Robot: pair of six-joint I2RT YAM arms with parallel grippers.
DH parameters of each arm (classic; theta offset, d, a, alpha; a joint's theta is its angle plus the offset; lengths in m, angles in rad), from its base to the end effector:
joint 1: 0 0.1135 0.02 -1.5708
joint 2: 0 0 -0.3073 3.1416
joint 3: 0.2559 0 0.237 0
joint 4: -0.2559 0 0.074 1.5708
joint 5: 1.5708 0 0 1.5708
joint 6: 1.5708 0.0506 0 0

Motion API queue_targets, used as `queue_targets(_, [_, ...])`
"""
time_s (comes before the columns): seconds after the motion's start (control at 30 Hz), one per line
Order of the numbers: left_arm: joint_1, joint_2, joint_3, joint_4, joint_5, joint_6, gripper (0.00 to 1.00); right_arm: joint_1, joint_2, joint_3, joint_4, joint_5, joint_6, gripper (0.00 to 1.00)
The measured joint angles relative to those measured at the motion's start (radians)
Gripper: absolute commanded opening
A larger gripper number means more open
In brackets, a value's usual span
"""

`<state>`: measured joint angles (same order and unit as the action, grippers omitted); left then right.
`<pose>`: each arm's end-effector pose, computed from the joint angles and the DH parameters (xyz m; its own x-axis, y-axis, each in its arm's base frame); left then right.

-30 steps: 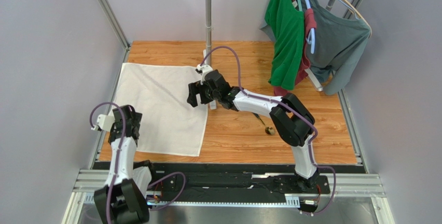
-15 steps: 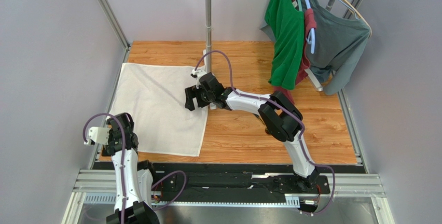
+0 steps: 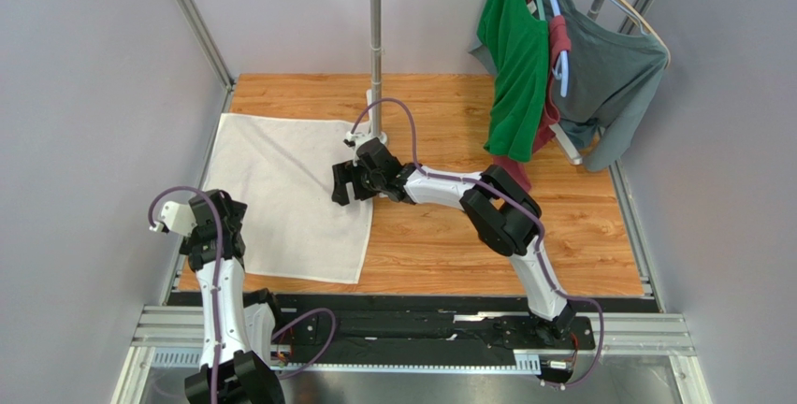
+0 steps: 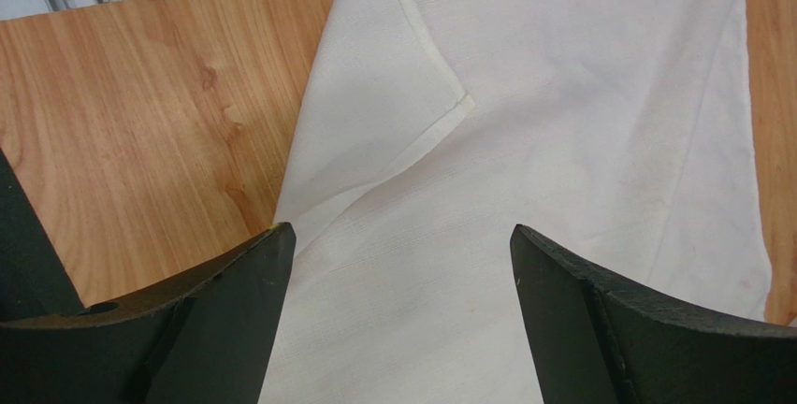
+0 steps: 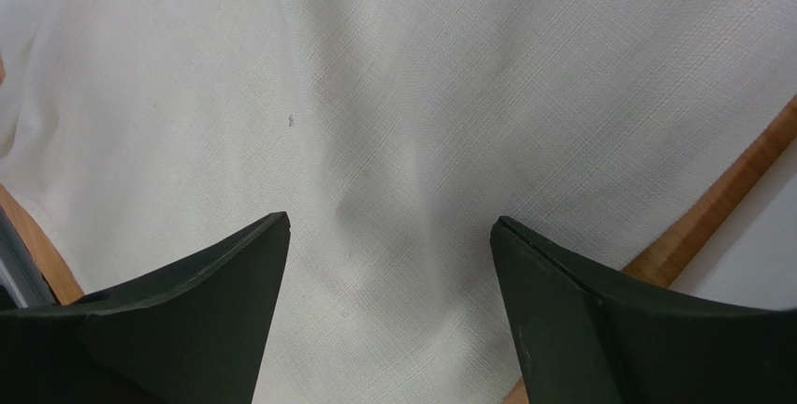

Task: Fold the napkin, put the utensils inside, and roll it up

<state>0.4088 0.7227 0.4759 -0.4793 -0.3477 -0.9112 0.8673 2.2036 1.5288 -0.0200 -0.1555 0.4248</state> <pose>0.1009 0.0625 0.2382 0.1067 -0.7634 -0.6370 -0.8537 0.2580 -0.4523 0.3262 0.3967 0.1855 -0.7196 -0.2188 -0.6590 -0.5858 0.7008 0.4069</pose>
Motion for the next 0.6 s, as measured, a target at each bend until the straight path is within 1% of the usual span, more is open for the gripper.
queue_targets(0.2, [-0.003,0.009,0.000,0.020,0.022,0.017,0.94,0.032,-0.061,-0.092,0.023,0.066,0.068,0.87])
queue_targets(0.37, [-0.030,0.026,0.002,0.027,0.027,0.032,0.93,0.051,-0.085,-0.113,0.000,0.101,0.083,0.87])
queue_targets(0.47, [-0.058,0.026,0.020,0.026,0.035,0.048,0.93,0.052,-0.095,-0.110,-0.031,0.108,0.039,0.87])
queue_targets(0.53, [-0.083,0.033,0.060,0.018,0.066,0.070,0.93,0.053,-0.102,-0.089,-0.075,0.123,-0.015,0.87])
queue_targets(0.6, [-0.107,0.054,0.122,0.010,0.110,0.101,0.93,0.053,-0.111,-0.043,-0.124,0.171,-0.088,0.86])
